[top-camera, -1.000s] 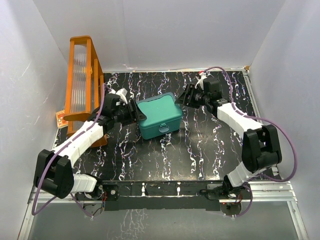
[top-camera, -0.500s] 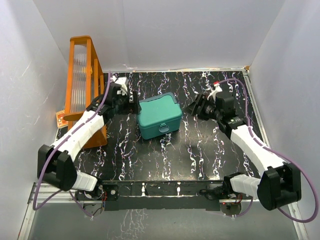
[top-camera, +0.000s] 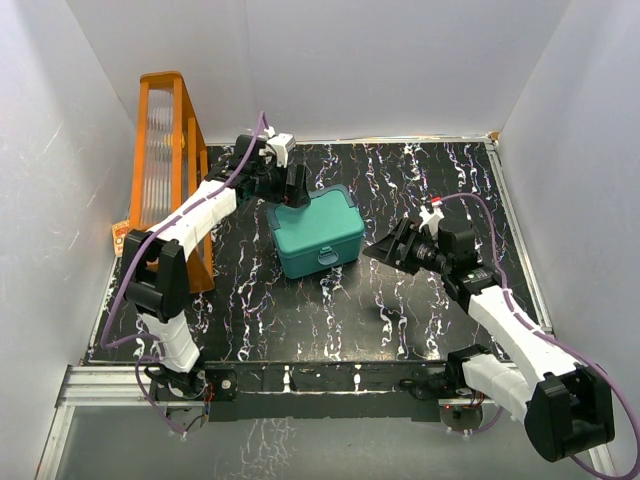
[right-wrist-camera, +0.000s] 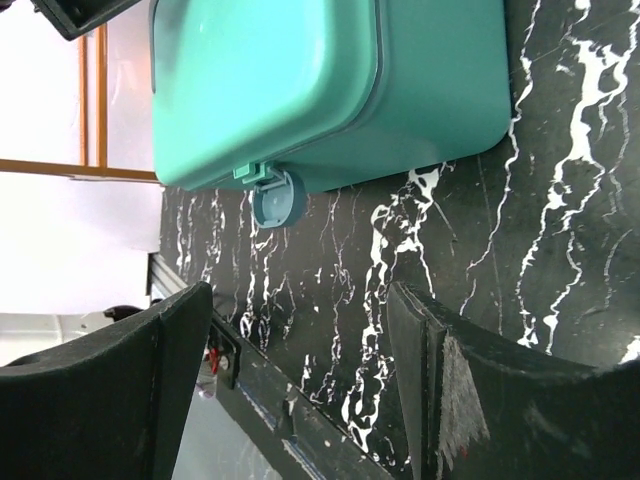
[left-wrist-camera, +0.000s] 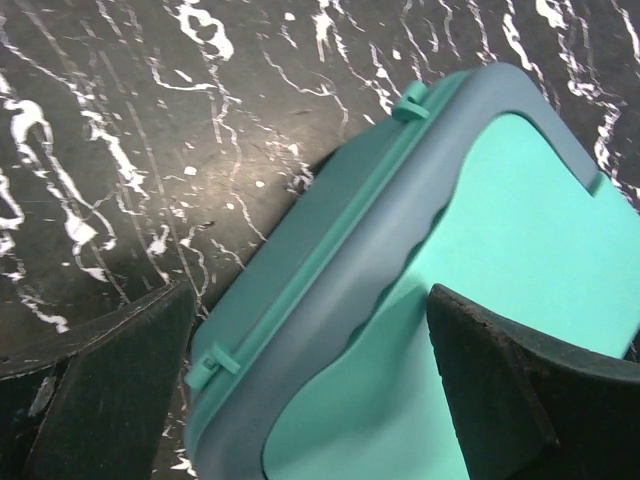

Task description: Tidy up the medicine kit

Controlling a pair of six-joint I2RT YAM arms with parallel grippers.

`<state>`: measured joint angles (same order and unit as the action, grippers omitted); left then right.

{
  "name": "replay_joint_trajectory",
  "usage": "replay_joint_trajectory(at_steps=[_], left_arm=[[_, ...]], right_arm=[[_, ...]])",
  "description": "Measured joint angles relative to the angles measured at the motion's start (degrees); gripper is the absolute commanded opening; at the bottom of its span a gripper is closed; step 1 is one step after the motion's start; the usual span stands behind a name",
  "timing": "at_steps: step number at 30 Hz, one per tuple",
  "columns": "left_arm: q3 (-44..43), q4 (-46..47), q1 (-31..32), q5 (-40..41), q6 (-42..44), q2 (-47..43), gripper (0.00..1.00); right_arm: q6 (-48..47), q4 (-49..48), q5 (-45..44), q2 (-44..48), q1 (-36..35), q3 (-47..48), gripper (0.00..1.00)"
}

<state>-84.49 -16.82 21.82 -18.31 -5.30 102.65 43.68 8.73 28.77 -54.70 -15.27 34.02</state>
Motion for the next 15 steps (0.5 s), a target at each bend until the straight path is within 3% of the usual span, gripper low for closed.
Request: replay_joint_trajectory(at_steps=[8, 15], left_arm=[[2.9, 1.6, -0.3, -7.6, -1.3, -0.5, 0.90], [5.8, 0.4, -0.7, -10.9, -2.7, -2.5, 0.84]], right_arm=[[3.7, -5.5, 1.6, -1.0, 0.0, -3.5, 0.69], [7.3, -13.8, 1.6, -9.3, 0.0, -3.3, 0.69]])
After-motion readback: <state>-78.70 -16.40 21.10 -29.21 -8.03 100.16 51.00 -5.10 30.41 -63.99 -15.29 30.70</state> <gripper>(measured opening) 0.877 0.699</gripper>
